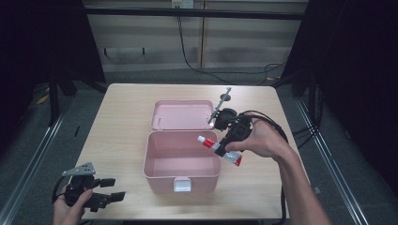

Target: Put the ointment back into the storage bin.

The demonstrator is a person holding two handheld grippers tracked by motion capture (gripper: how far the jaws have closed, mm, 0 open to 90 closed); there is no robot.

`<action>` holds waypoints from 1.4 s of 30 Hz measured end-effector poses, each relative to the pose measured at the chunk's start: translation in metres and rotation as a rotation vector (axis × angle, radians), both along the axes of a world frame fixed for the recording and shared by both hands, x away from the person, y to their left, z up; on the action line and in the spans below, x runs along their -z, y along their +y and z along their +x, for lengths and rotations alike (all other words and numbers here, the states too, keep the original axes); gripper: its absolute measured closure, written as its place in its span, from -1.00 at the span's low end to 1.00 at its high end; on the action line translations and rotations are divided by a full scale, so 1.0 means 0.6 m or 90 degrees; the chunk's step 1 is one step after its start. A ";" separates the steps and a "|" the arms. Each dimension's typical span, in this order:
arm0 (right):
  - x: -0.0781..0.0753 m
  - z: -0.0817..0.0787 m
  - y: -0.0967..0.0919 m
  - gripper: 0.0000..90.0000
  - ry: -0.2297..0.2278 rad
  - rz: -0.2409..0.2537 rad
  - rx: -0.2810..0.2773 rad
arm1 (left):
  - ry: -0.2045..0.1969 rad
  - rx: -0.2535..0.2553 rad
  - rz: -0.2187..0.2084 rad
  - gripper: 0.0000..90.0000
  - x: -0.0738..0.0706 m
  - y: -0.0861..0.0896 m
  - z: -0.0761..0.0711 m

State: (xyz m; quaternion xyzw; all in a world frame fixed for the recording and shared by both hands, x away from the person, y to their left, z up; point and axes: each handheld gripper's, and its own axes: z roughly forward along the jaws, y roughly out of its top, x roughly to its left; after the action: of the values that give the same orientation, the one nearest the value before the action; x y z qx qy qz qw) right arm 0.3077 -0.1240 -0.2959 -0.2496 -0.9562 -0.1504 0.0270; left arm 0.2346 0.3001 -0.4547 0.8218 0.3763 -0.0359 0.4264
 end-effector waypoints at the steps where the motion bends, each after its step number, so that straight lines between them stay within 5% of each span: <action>1: 0.000 -0.001 0.006 0.59 -0.001 0.003 -0.004 | 0.000 -0.001 0.000 -0.51 0.000 0.000 0.000; 17: 0.001 0.004 0.064 0.59 0.001 -0.007 -0.075 | 0.003 -0.003 -0.001 -0.51 0.000 0.001 -0.001; 42: 0.064 0.018 0.139 0.59 0.027 -0.019 -0.141 | 0.001 -0.006 -0.002 -0.51 0.000 0.004 -0.002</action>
State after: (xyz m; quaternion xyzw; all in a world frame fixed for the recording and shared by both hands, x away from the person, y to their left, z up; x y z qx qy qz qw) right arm 0.3183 -0.0405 -0.3344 -0.1458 -0.9793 -0.1268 0.0598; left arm 0.2337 0.3022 -0.4547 0.8194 0.3803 -0.0347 0.4275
